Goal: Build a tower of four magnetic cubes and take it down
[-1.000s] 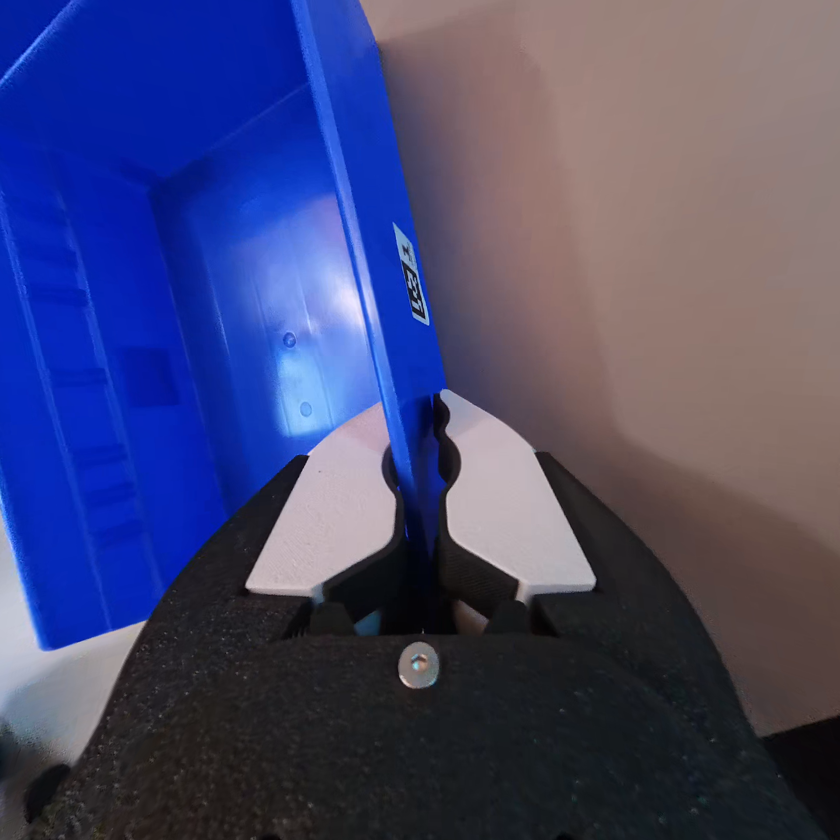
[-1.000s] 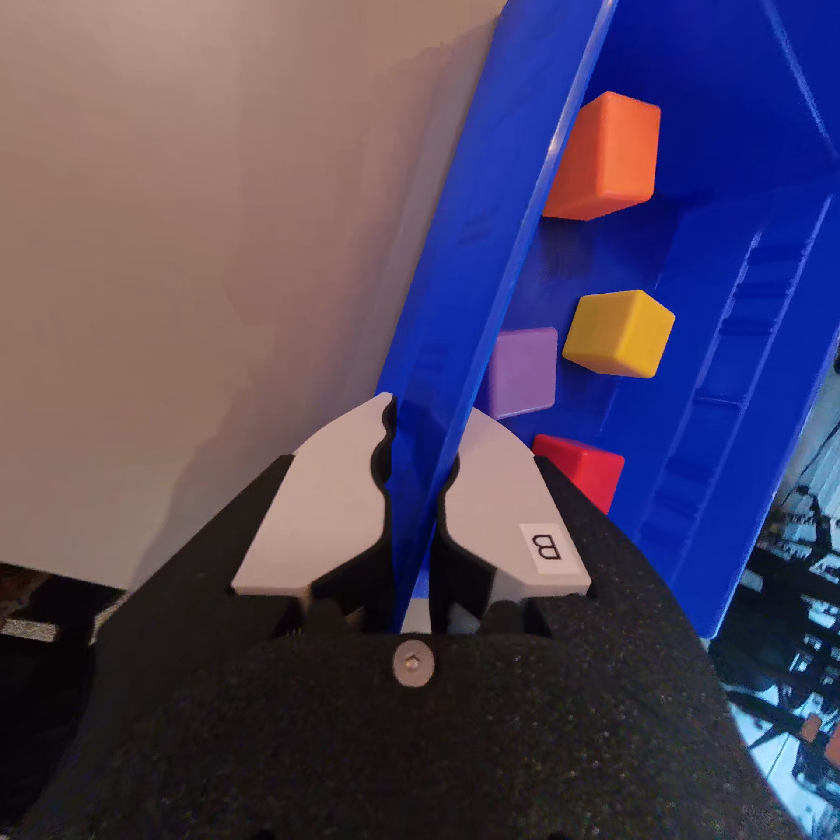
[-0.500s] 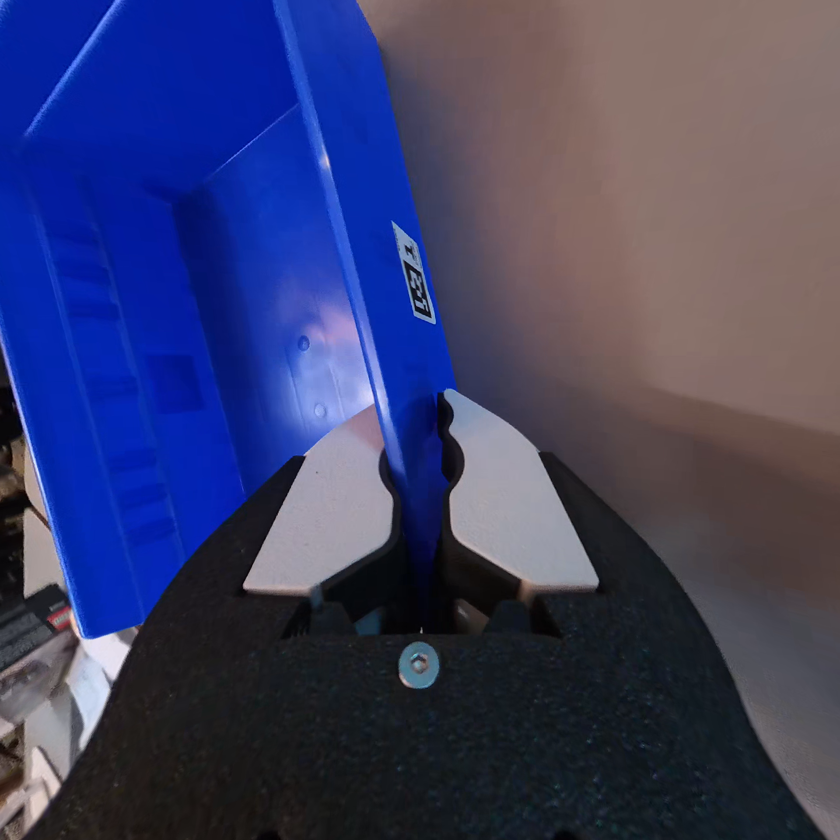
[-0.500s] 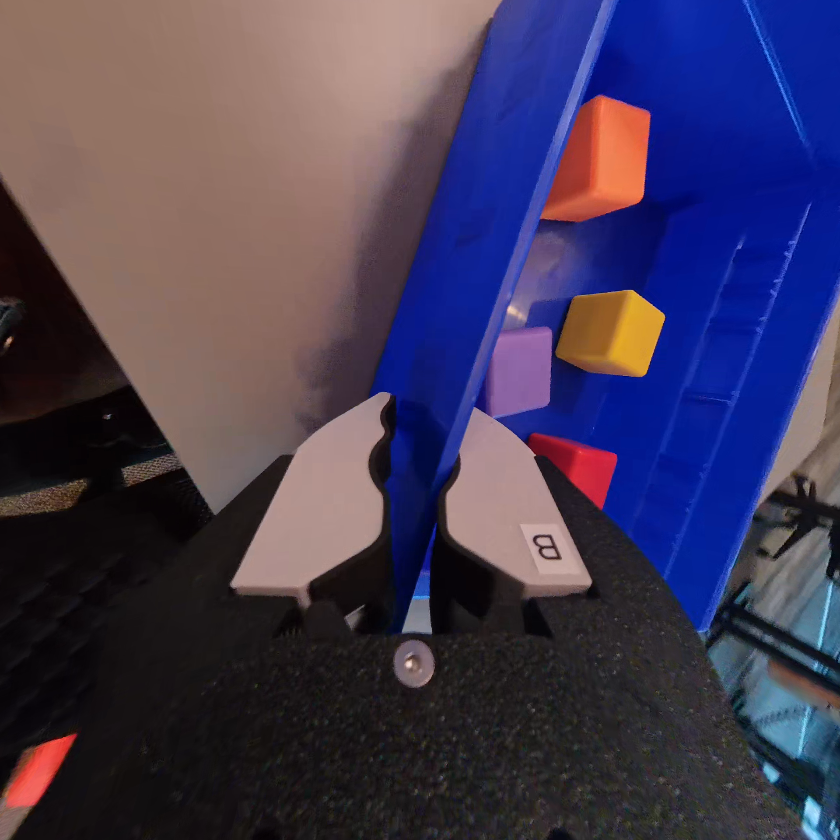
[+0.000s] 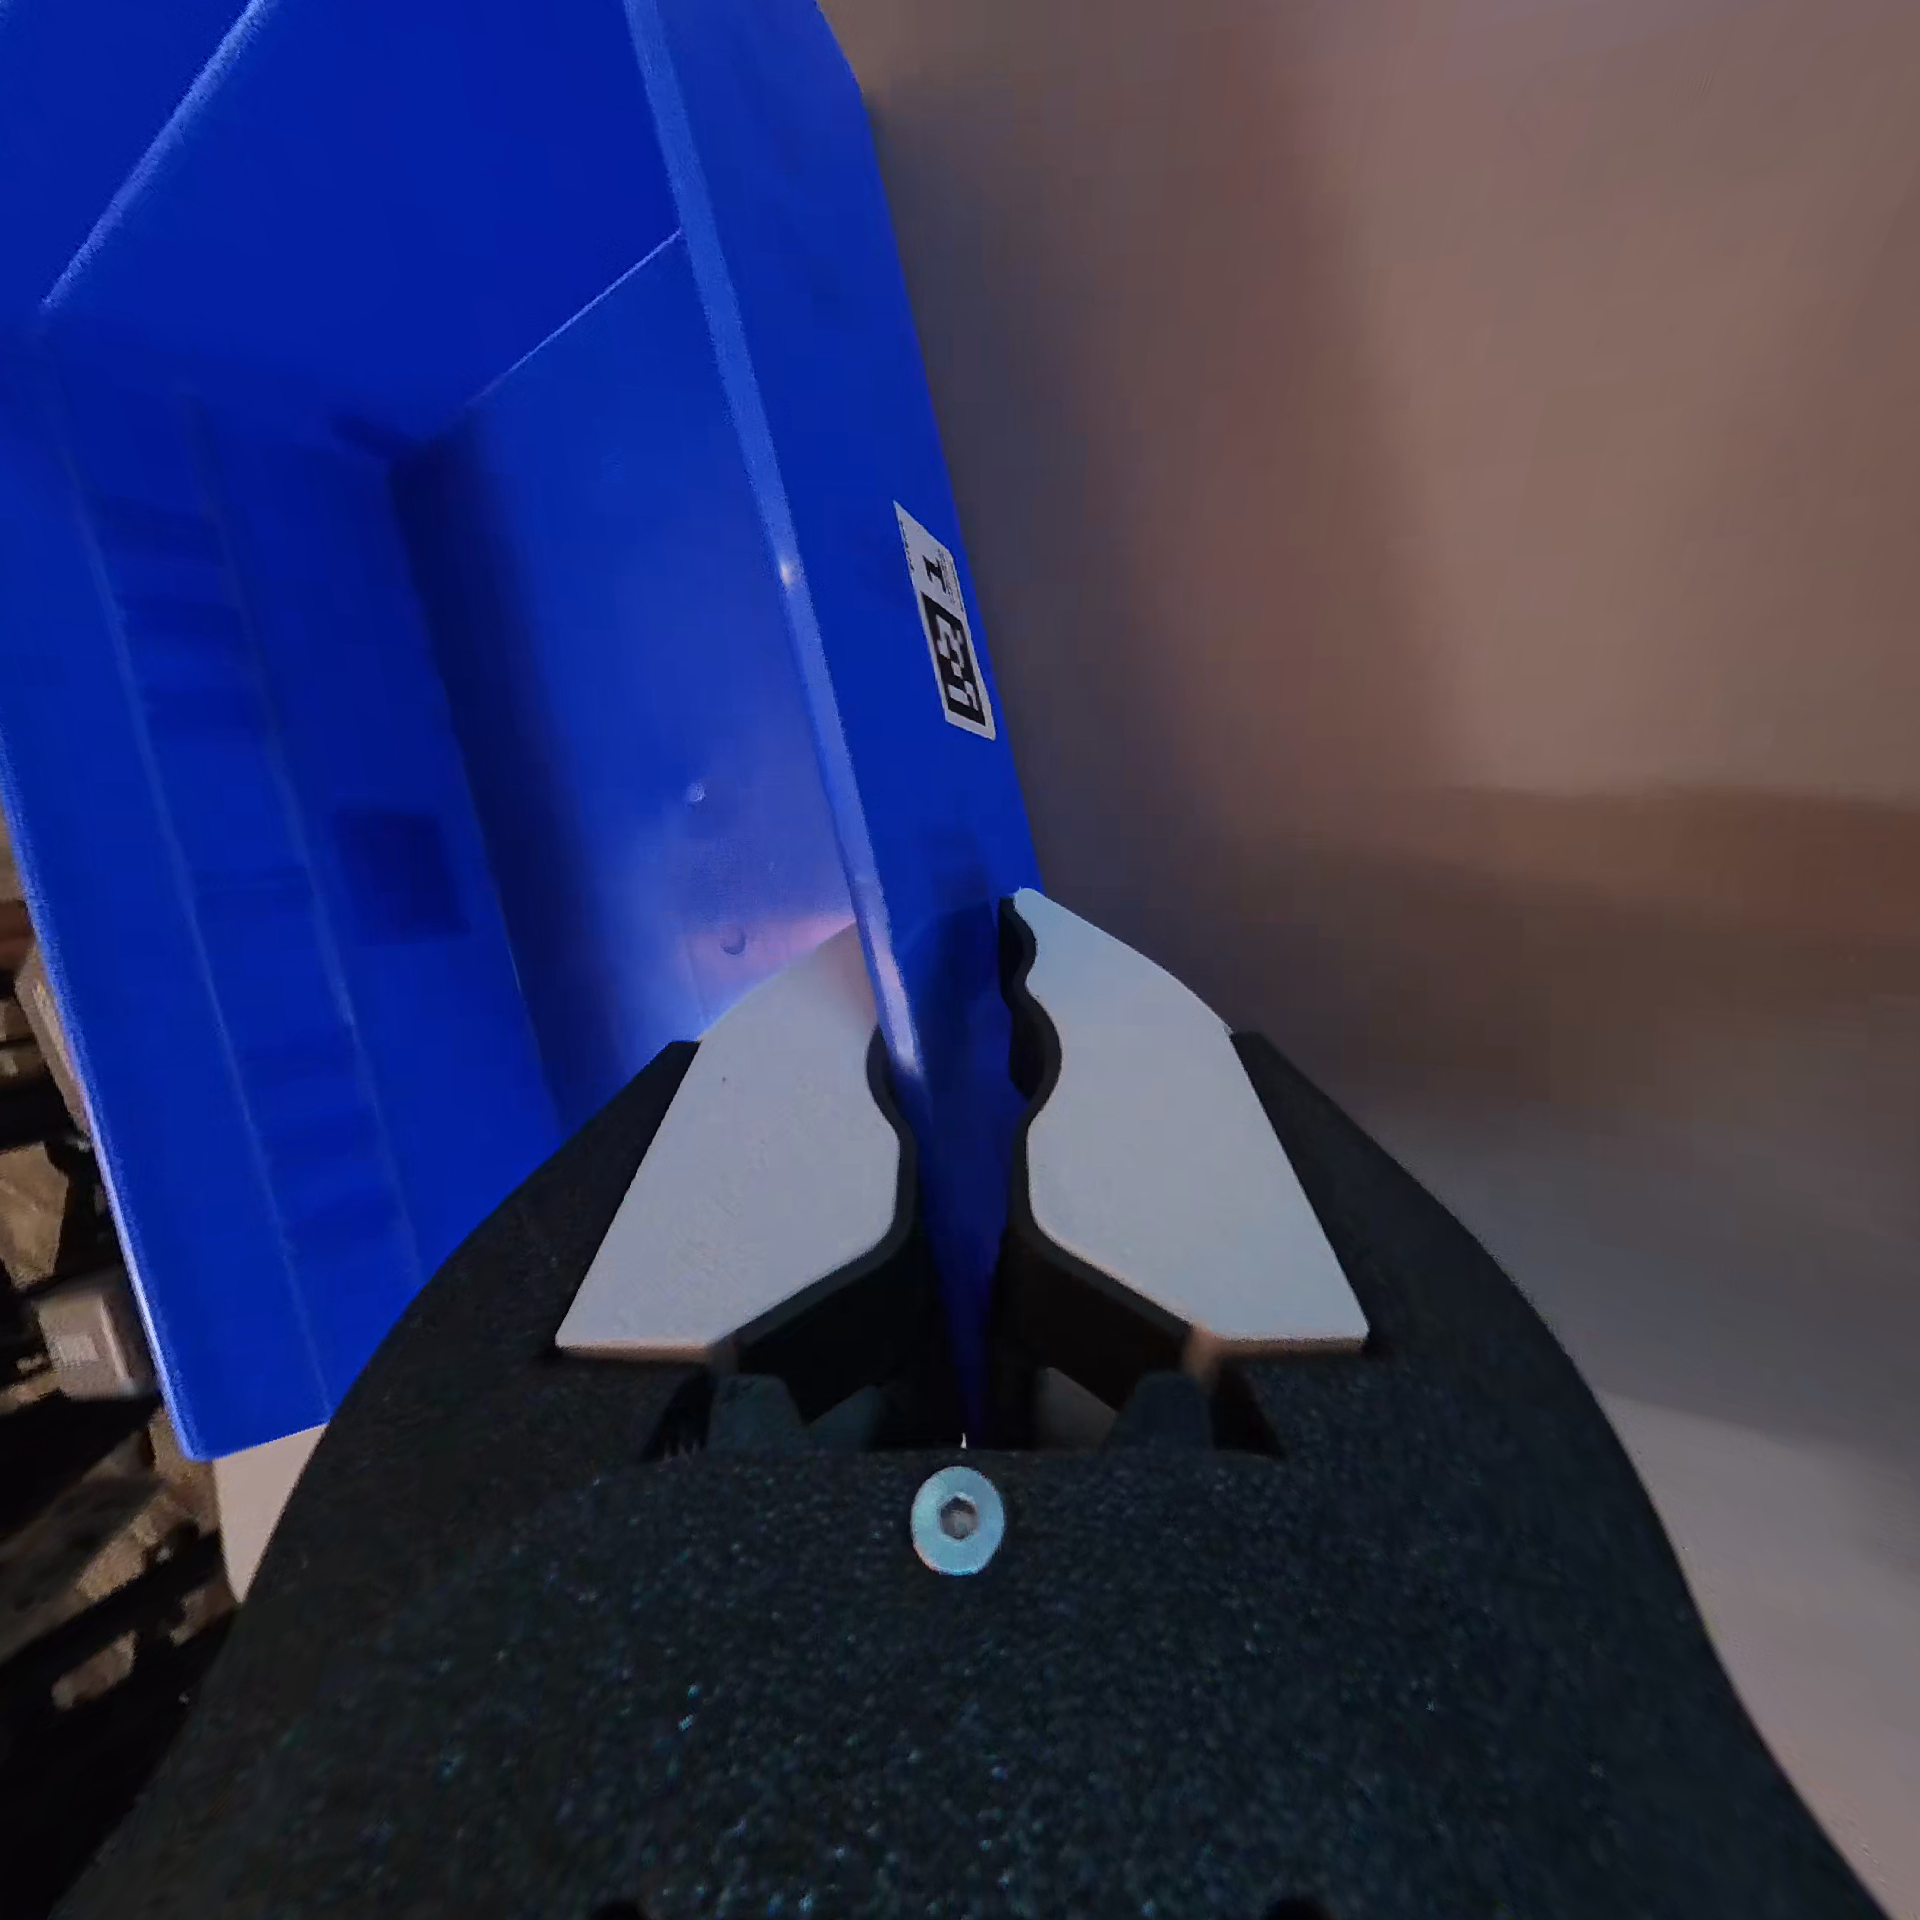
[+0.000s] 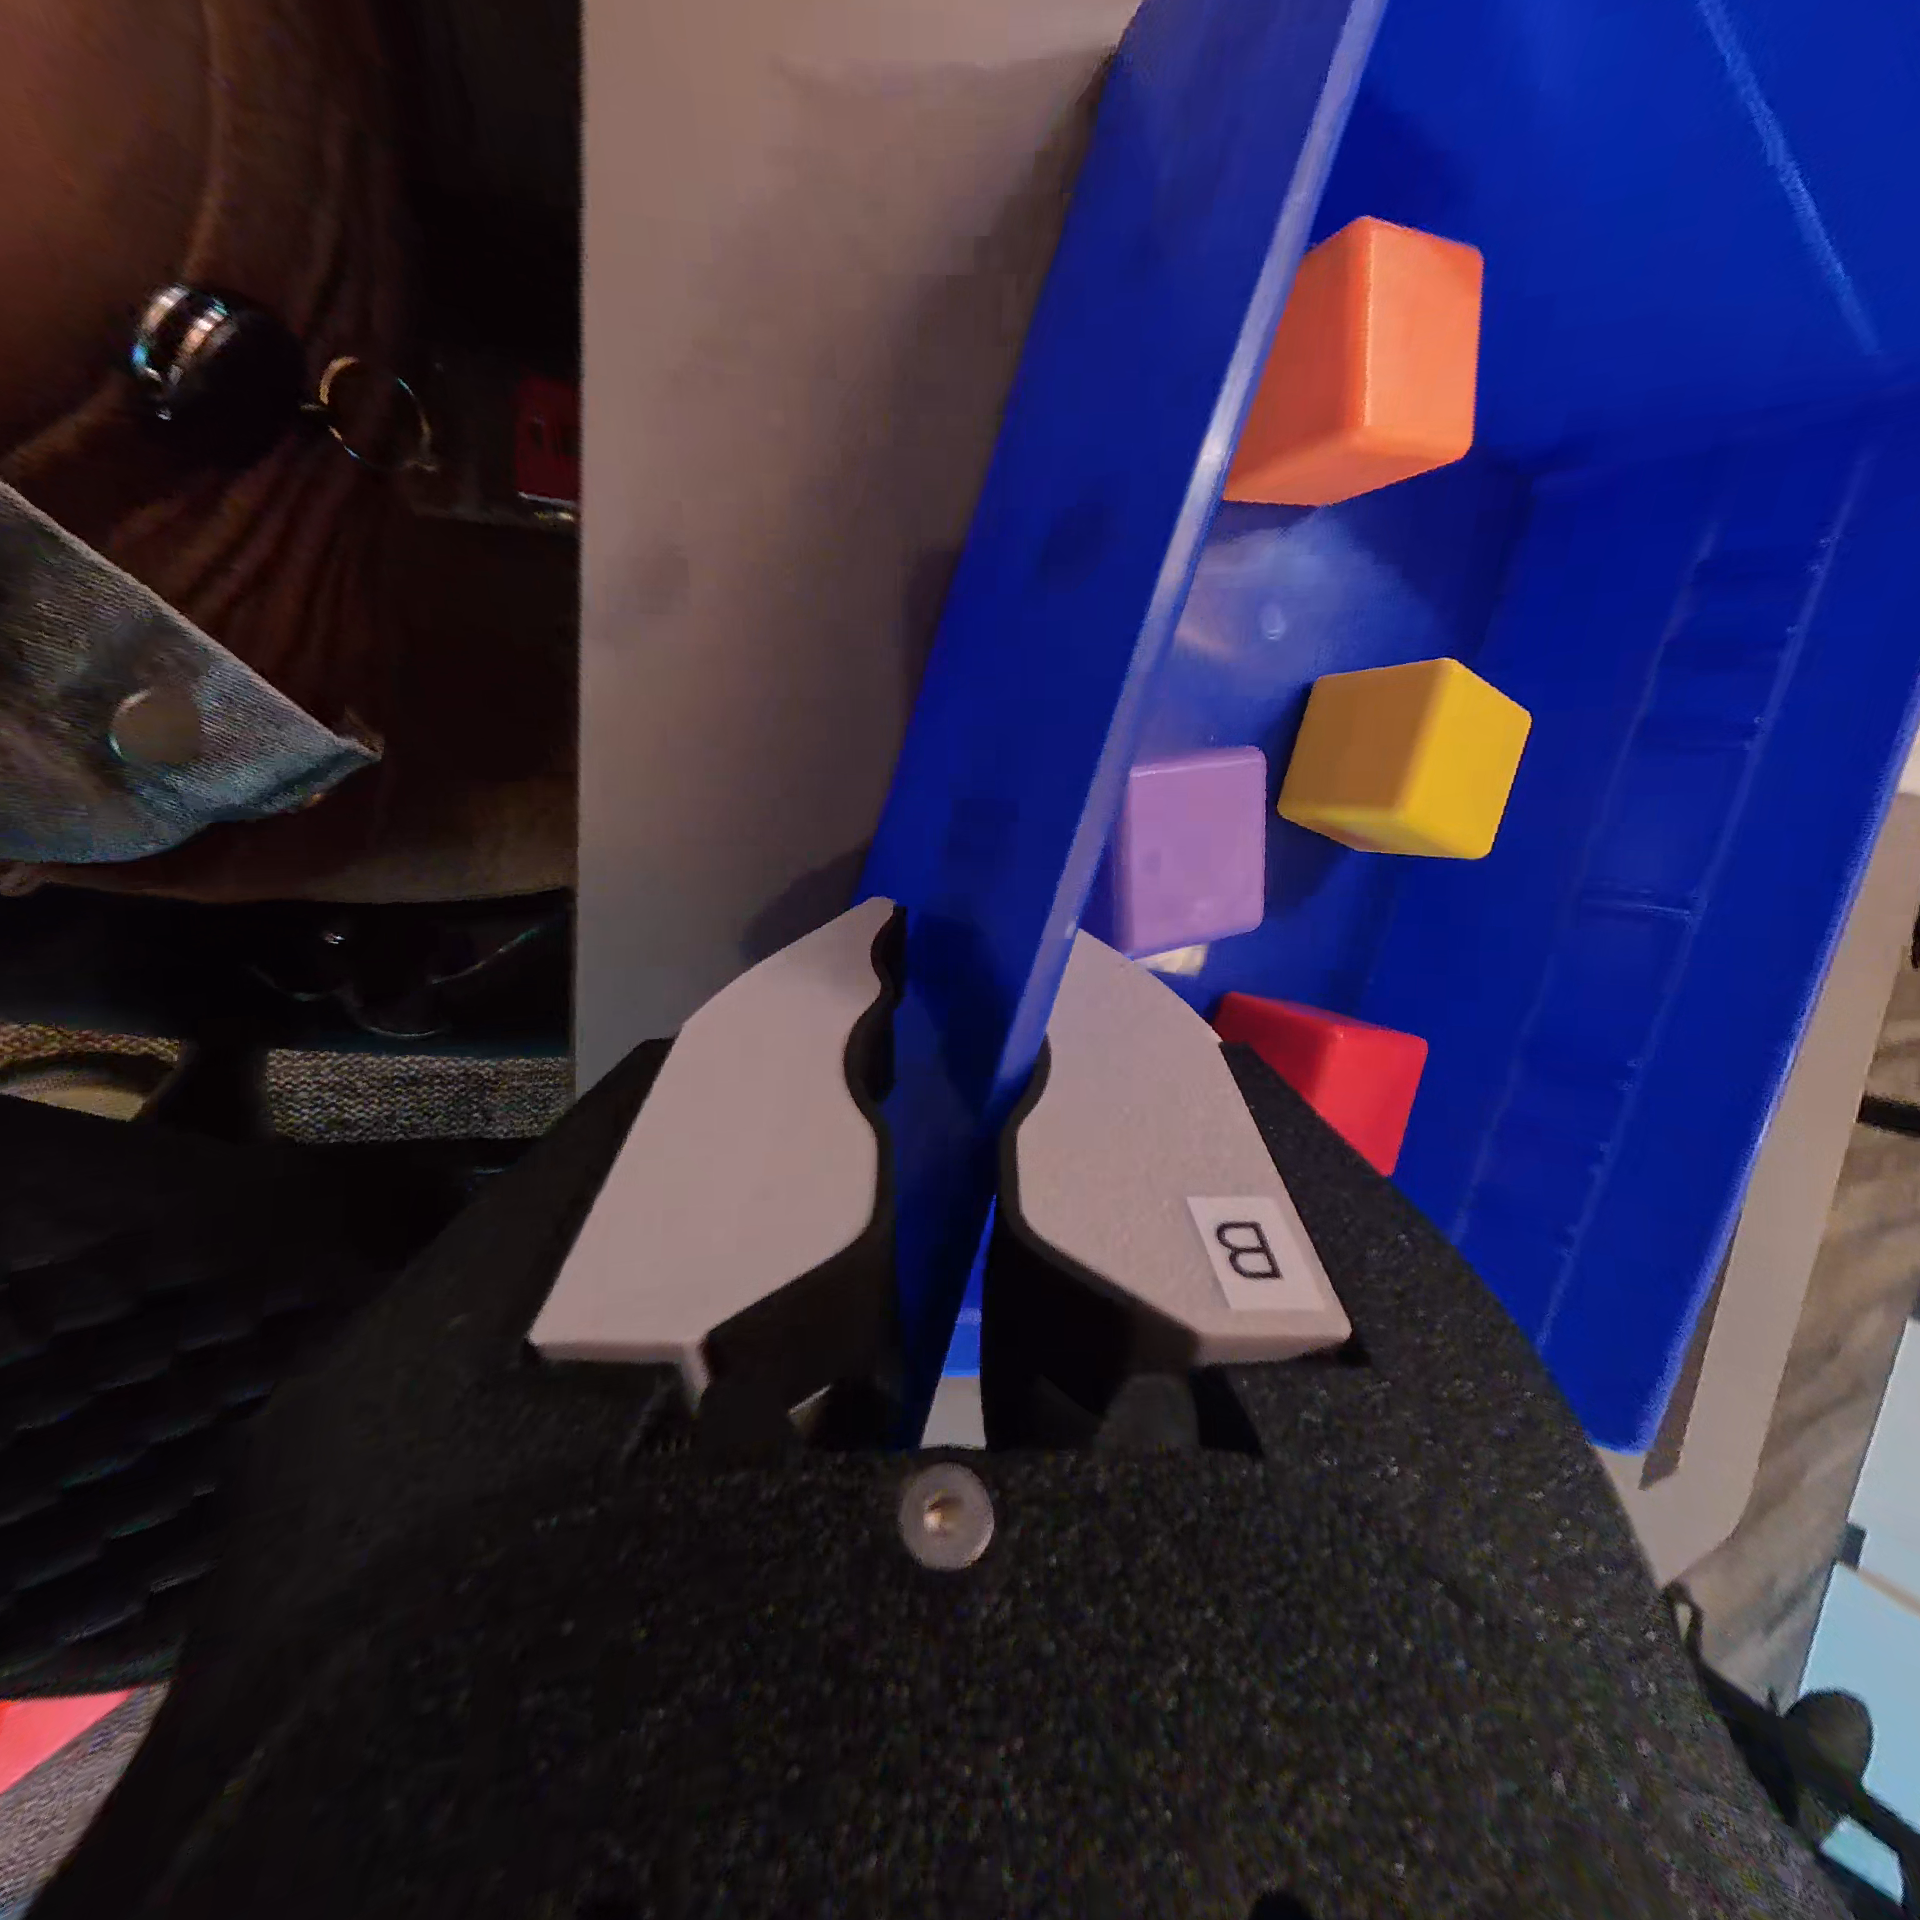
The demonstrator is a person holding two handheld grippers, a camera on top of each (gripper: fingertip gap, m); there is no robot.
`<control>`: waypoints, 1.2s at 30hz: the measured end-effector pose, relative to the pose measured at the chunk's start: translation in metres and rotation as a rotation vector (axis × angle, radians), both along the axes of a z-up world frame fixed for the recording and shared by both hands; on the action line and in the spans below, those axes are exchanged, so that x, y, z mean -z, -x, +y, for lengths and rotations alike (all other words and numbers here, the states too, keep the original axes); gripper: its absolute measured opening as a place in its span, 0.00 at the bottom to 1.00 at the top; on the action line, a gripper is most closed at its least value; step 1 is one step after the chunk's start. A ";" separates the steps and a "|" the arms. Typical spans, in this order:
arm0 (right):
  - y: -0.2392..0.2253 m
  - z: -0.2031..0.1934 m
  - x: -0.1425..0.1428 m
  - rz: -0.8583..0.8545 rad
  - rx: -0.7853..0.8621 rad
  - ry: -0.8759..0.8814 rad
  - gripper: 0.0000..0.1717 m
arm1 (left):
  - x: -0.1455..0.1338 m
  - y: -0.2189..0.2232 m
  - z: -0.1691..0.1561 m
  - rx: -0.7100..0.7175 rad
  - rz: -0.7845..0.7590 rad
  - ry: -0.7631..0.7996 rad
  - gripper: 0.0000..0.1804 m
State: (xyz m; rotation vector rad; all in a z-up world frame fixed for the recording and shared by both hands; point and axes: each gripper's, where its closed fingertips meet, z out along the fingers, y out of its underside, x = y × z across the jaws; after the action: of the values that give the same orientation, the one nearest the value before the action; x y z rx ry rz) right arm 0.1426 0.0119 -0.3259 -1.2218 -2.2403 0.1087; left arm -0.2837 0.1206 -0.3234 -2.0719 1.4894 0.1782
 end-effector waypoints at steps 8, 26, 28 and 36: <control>0.031 -0.019 0.000 0.011 -0.131 0.013 0.09 | 0.001 -0.026 0.031 0.135 -0.008 0.012 0.06; 0.078 -0.035 -0.045 0.212 -0.112 0.305 0.39 | -0.047 -0.051 0.027 0.094 -0.020 -0.135 0.39; 0.078 -0.021 -0.067 0.309 -0.076 0.345 0.40 | -0.082 -0.057 0.007 0.050 -0.142 -0.221 0.44; 0.106 0.077 -0.118 0.423 0.082 0.409 0.30 | -0.112 -0.155 -0.153 0.085 -0.406 -0.010 0.30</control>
State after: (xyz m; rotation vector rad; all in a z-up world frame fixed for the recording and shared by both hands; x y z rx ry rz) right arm 0.0371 0.0885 -0.2082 -1.3438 -1.8444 0.7518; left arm -0.1288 -0.0320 -0.2111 -1.8910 1.3149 -0.2543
